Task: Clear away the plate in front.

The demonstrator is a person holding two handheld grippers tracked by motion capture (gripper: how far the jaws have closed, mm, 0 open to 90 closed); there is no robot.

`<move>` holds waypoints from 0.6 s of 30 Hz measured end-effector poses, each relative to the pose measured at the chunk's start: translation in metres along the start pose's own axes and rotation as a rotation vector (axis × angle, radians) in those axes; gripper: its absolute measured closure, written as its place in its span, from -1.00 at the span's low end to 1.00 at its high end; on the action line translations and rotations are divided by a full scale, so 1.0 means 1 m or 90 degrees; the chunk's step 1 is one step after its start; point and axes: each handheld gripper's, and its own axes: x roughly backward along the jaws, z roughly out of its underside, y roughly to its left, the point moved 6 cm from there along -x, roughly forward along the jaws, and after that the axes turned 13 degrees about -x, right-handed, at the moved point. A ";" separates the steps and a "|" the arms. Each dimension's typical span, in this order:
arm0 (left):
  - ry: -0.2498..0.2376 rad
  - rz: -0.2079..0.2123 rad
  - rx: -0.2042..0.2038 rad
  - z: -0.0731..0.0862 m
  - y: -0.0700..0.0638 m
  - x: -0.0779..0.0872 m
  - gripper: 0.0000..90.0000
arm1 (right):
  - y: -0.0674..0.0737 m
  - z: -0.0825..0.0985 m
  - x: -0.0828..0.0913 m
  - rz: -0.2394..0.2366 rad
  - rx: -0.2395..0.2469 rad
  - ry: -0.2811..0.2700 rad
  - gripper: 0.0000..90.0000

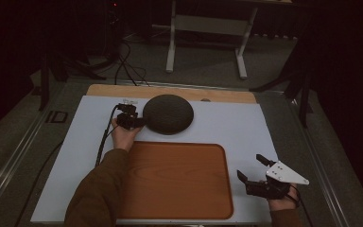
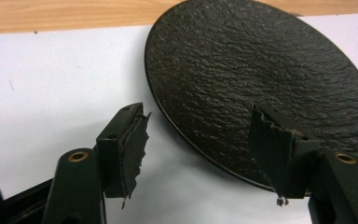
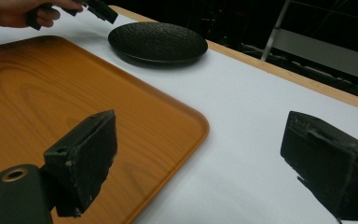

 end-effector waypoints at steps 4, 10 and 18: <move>0.010 0.006 0.010 0.002 -0.001 -0.006 -0.04 | 0.000 0.000 0.000 -0.001 0.000 0.000 -0.77; 0.029 0.015 0.029 0.008 -0.001 -0.016 0.04 | 0.000 0.000 0.000 0.000 -0.001 0.001 -0.77; 0.035 0.052 0.079 0.011 -0.003 -0.024 0.10 | 0.000 0.000 0.001 -0.002 -0.004 0.000 -0.77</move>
